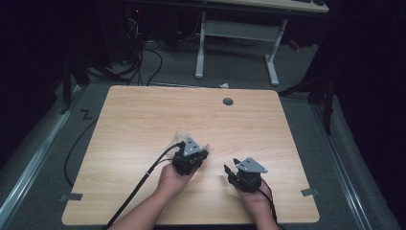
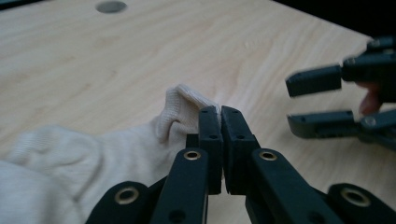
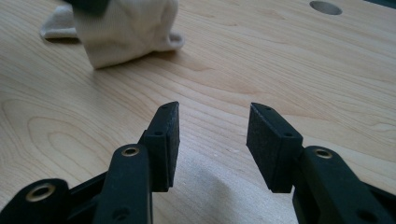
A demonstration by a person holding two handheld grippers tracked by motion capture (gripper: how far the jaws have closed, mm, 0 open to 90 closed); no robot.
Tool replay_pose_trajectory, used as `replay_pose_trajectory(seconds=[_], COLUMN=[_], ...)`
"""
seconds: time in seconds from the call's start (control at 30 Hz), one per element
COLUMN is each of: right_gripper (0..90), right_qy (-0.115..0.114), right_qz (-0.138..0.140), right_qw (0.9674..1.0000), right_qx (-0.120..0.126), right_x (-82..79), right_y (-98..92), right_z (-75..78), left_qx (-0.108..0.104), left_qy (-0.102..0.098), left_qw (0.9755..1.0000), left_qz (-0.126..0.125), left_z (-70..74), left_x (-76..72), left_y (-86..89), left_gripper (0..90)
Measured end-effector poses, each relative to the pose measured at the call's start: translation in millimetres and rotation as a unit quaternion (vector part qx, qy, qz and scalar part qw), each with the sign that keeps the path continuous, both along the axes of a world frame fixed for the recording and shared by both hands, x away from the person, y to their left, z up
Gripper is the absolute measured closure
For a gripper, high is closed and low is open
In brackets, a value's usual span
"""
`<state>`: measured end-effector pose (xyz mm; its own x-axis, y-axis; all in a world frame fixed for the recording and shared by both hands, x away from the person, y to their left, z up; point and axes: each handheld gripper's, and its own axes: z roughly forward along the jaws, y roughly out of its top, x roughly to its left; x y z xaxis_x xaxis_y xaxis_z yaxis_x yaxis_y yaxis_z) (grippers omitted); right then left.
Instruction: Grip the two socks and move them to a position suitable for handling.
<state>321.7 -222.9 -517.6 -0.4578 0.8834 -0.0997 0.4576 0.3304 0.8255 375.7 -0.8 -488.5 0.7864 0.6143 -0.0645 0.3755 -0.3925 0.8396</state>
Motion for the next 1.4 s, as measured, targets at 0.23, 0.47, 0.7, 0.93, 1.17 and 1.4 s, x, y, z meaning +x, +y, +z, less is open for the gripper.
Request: replay_pose_trajectory(seconds=[0.23,0.47,0.7,0.93,1.17,1.4], right_gripper=[55.3,55.6,55.9,56.1,56.3,57.3], right_qy=[-0.002,-0.003,-0.002,0.002,0.001,0.000], right_qz=[-0.006,-0.005,-0.004,-0.005,-0.004,0.000], right_qw=[1.0000,1.0000,1.0000,1.0000,1.0000,1.0000], right_qx=[0.004,0.002,0.005,0.006,0.005,0.003], right_x=[0.1,0.3,0.0,0.5,0.6,0.2], right_y=[-3.7,-3.7,-3.4,-1.5,-1.6,-1.2], right_z=[1.0,0.8,0.9,-0.4,-0.6,-0.5], left_qx=[0.027,0.018,0.017,0.032,0.035,-0.012], left_qy=[0.022,0.029,-0.007,0.028,0.054,0.008], left_qw=[0.9991,0.9987,0.9986,0.9890,0.9895,0.9887], left_qz=[-0.025,-0.039,0.049,0.142,0.129,0.149], left_z=[-24.0,-25.8,-10.9,-26.2,-36.9,-10.9], left_x=[-5.3,-8.1,14.2,62.0,67.2,46.9], left_y=[-16.1,-9.3,44.3,82.6,80.3,98.3], left_gripper=[86.8,66.8,50.3,35.6,74.7,86.2])
